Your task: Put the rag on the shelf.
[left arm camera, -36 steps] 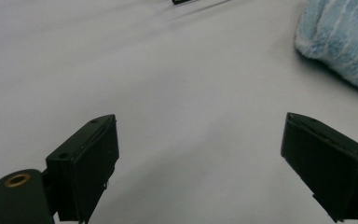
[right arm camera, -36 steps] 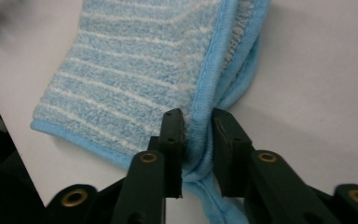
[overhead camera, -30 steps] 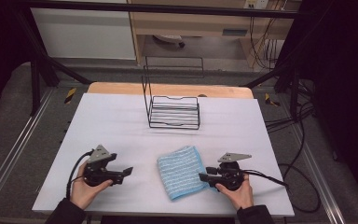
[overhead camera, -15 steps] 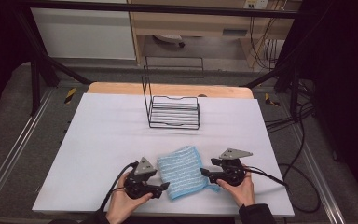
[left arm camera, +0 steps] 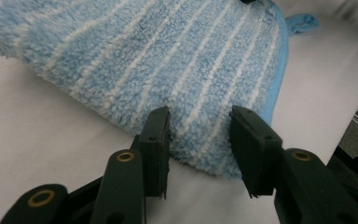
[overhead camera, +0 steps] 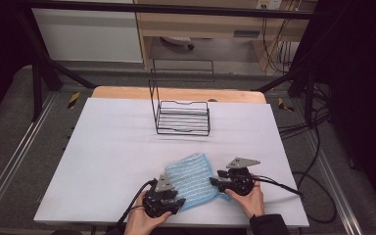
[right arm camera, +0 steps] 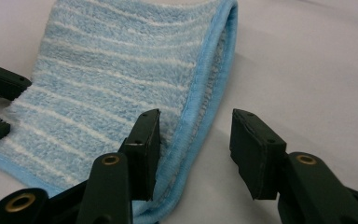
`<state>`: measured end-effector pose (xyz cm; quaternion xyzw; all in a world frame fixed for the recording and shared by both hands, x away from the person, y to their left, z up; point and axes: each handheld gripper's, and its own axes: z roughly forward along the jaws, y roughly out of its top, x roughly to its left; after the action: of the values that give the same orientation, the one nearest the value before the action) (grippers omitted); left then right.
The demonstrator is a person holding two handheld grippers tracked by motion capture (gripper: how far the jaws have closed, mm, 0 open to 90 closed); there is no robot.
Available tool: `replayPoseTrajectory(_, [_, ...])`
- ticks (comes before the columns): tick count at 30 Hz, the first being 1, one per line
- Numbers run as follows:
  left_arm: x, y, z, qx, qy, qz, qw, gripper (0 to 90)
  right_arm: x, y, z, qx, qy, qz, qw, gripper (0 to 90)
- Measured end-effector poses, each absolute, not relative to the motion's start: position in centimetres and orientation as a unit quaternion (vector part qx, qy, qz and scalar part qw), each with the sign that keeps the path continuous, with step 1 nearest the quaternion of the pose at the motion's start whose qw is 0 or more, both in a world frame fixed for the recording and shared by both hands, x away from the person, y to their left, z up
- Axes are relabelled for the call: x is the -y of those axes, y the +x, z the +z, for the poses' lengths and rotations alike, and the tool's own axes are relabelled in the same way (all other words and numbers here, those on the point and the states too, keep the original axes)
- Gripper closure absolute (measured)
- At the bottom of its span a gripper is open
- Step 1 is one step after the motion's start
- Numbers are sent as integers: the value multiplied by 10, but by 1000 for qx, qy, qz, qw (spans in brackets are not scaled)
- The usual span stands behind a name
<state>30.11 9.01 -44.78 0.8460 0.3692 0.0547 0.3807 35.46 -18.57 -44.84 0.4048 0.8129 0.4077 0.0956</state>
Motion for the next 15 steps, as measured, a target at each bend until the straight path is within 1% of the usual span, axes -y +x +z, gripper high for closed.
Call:
replayPoseTrajectory(2, [-89,301,-448,-368,848,59,377,604,186,355,-449,-814,405,407,95,546])
replayPoseTrajectory(3, [-88,300,-448,-366,850,64,373,623,185,355,-449,-814,405,405,93,553])
replayPoseTrajectory(4, [-87,301,-448,-363,852,67,372,673,185,355,-450,-813,408,406,89,574])
replayPoseTrajectory(5, [-86,301,-447,-363,852,68,370,673,185,355,-450,-813,408,406,89,574])
replayPoseTrajectory(6, [-86,301,-448,-361,853,70,370,713,185,356,-450,-813,407,406,88,593])
replayPoseTrajectory(7, [-85,302,-448,-358,854,71,370,776,184,356,-450,-814,408,406,78,641])
replayPoseTrajectory(8, [-85,302,-447,-356,856,71,368,799,184,356,-450,-815,407,406,75,668])
replayPoseTrajectory(9, [-85,302,-447,-354,858,70,366,816,184,356,-450,-814,409,407,69,700])
replayPoseTrajectory(10, [-84,303,-447,-351,858,71,367,816,184,356,-450,-814,409,407,69,700])
replayPoseTrajectory(11, [-85,304,-446,-349,860,68,366,829,184,356,-450,-814,410,407,64,733])
replayPoseTrajectory(12, [-86,305,-446,-348,861,64,365,848,184,356,-448,-811,415,409,57,785])
replayPoseTrajectory(15, [-90,309,-445,-347,861,45,369,861,185,356,-446,-809,417,411,54,802])
